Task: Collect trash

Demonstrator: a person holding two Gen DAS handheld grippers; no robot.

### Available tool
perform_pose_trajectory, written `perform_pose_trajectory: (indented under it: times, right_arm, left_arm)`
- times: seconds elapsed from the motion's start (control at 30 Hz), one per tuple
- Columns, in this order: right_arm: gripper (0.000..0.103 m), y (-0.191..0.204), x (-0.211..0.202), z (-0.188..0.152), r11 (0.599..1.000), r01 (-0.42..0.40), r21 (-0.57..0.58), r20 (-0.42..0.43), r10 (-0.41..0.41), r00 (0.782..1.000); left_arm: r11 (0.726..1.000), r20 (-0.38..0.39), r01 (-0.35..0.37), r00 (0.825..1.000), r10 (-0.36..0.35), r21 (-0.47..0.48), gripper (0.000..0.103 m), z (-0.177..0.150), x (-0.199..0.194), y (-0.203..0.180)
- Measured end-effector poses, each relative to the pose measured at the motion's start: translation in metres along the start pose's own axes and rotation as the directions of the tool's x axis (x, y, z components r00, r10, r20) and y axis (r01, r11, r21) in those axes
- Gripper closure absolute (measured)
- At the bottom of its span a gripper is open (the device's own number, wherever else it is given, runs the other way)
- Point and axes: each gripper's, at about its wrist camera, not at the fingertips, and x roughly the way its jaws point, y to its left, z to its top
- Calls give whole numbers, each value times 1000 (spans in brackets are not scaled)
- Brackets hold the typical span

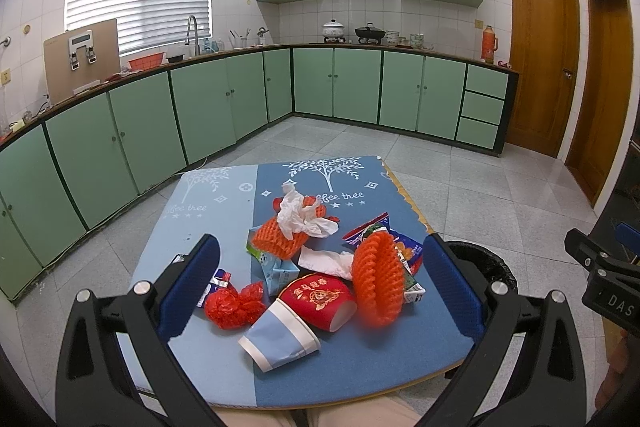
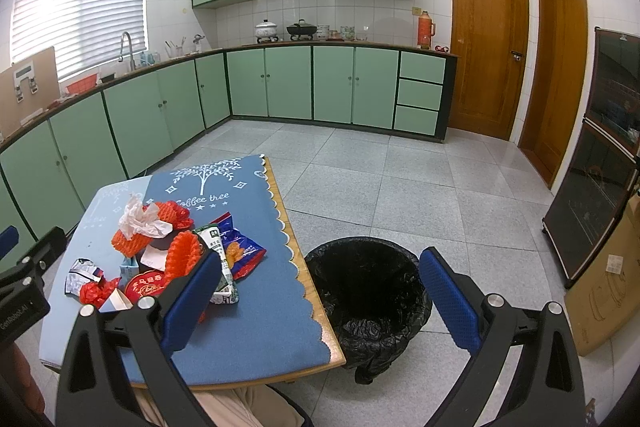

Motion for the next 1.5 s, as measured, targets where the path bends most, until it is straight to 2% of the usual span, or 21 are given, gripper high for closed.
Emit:
perform_pose_trajectory:
  times: [1.5]
  right_arm:
    - [6, 0, 1, 1, 1000, 0, 0, 0, 0, 1000]
  left_arm:
    - [1000, 1, -1, 1000, 1, 2, 5, 2, -2, 5]
